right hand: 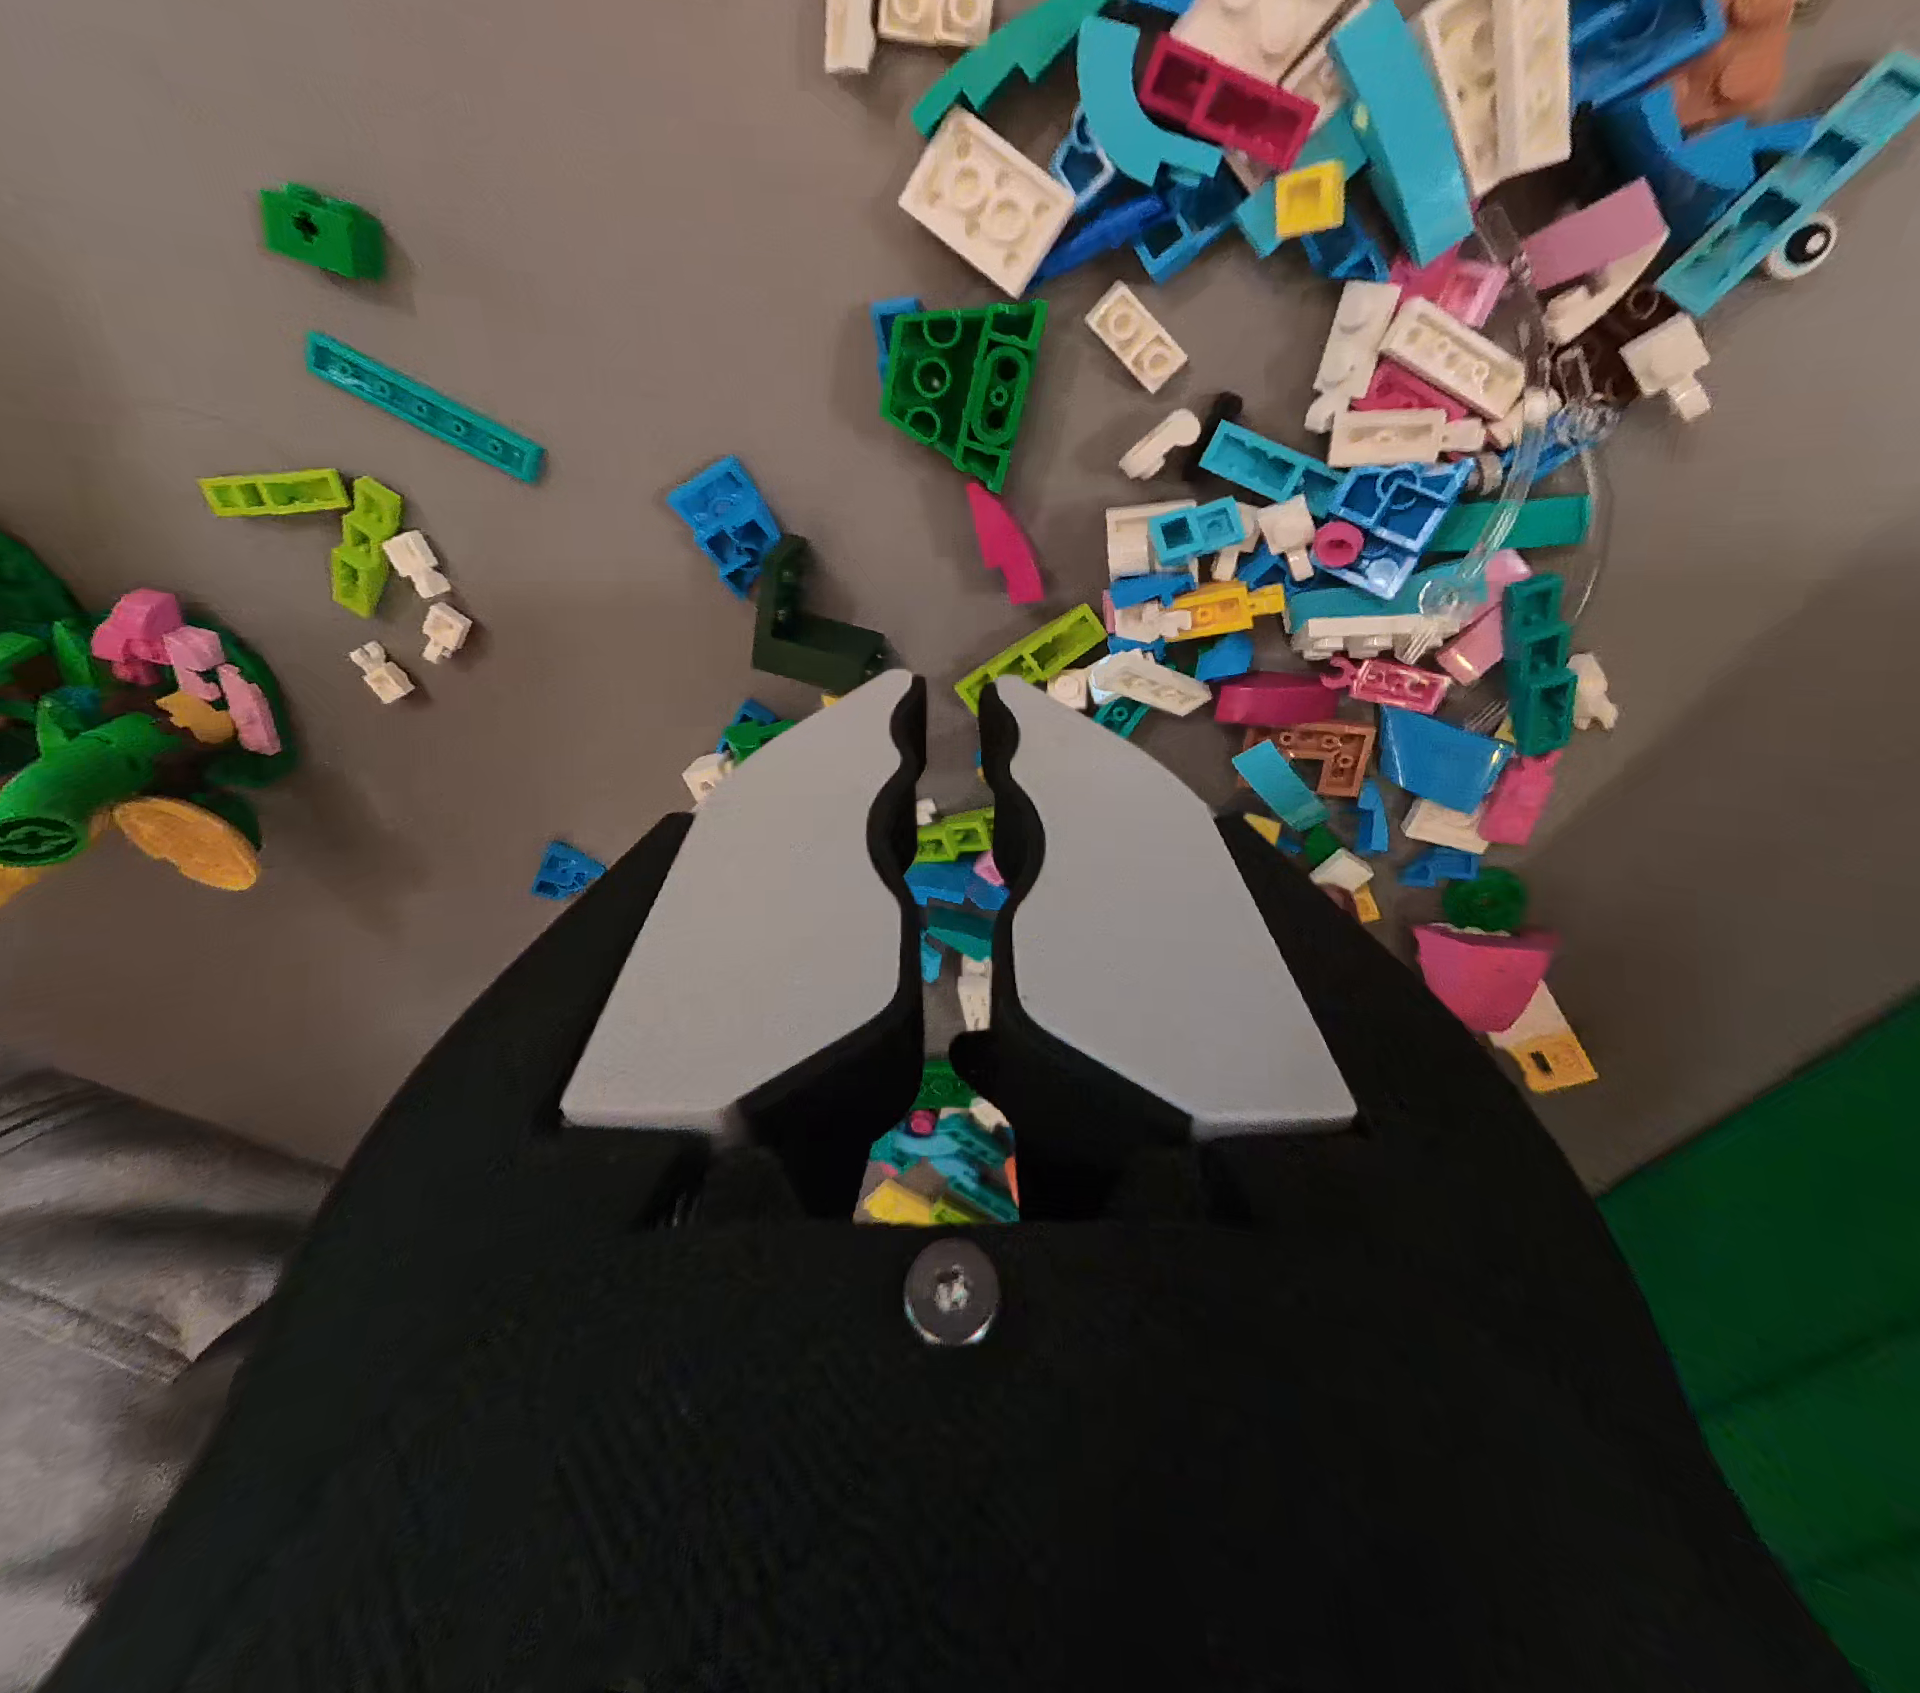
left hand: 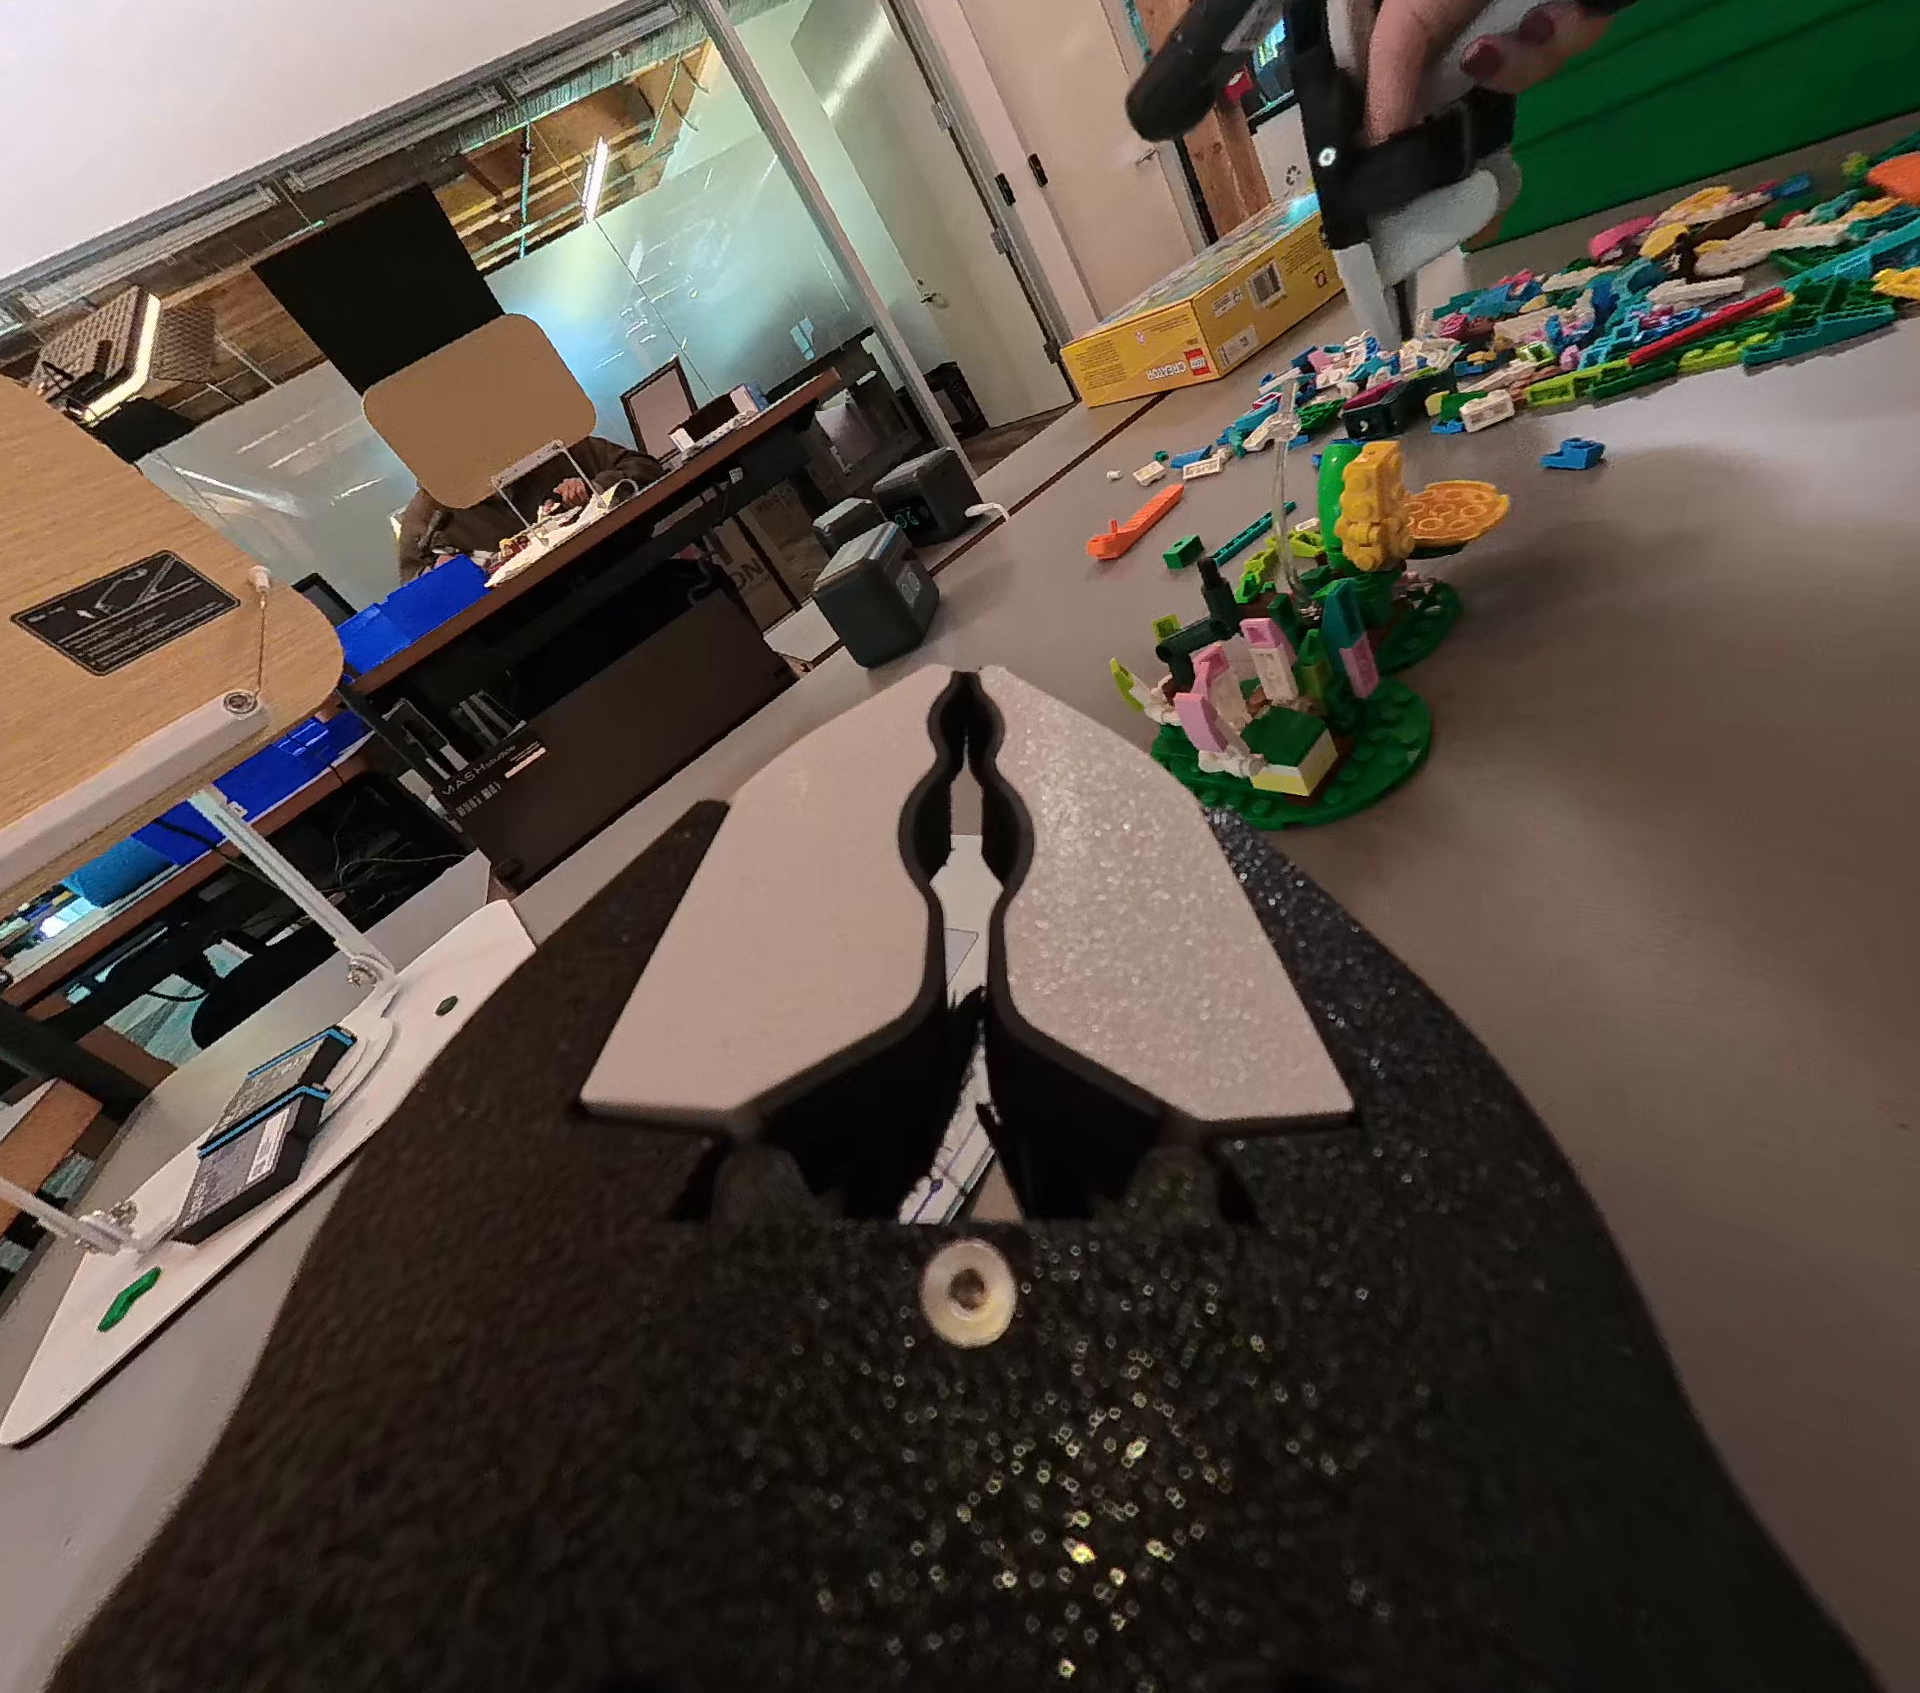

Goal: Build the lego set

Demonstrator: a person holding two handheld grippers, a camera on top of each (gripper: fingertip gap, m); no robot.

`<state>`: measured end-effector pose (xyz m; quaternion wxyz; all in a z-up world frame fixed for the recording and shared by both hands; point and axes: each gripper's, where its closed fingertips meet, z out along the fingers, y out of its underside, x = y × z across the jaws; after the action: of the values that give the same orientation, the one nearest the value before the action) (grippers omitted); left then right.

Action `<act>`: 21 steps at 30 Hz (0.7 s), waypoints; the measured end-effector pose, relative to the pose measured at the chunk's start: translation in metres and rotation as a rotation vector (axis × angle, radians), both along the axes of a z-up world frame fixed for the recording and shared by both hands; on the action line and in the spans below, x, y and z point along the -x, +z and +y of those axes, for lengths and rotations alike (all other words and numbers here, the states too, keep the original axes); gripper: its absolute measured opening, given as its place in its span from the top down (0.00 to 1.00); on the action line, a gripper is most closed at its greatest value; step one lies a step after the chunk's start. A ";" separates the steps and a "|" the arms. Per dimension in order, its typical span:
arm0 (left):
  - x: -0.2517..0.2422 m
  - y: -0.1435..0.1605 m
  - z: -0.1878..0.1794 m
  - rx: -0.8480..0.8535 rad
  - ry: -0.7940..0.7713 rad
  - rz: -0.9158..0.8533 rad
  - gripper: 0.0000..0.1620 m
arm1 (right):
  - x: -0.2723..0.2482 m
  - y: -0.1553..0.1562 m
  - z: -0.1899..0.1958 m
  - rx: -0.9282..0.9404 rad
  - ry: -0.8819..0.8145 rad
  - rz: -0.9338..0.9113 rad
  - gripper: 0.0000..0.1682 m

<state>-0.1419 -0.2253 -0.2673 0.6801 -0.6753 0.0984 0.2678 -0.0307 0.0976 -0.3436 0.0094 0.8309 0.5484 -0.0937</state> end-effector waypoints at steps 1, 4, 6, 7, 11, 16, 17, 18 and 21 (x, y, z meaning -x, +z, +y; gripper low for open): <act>0.000 0.000 0.000 0.000 0.000 0.000 1.00 | -0.002 -0.001 0.000 0.006 -0.010 -0.014 0.94; 0.000 0.000 0.000 0.000 -0.002 0.000 1.00 | -0.006 -0.007 -0.004 0.029 -0.029 -0.051 0.94; 0.000 0.000 0.001 0.000 -0.004 0.001 1.00 | -0.005 -0.012 -0.007 0.043 -0.048 -0.066 0.94; 0.000 0.000 0.001 0.000 -0.004 0.001 1.00 | -0.006 -0.014 -0.006 0.028 -0.051 -0.083 0.93; 0.000 0.000 0.000 -0.002 -0.004 -0.002 1.00 | -0.013 -0.020 0.001 -0.039 -0.041 -0.145 0.92; -0.001 0.000 0.001 0.001 -0.009 0.002 1.00 | -0.010 -0.026 0.005 -0.067 -0.054 -0.131 0.94; -0.001 0.000 0.001 0.002 -0.009 0.002 1.00 | -0.008 -0.026 0.007 -0.074 -0.056 -0.114 0.96; -0.001 0.000 0.001 0.002 -0.008 0.002 1.00 | -0.008 -0.026 0.008 -0.084 -0.050 -0.105 0.96; 0.000 0.000 0.001 0.001 -0.007 0.001 1.00 | -0.006 -0.022 0.004 -0.096 0.011 -0.077 0.96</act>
<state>-0.1418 -0.2244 -0.2672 0.6805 -0.6752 0.1013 0.2660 -0.0242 0.1019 -0.3656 -0.0088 0.8304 0.5560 -0.0353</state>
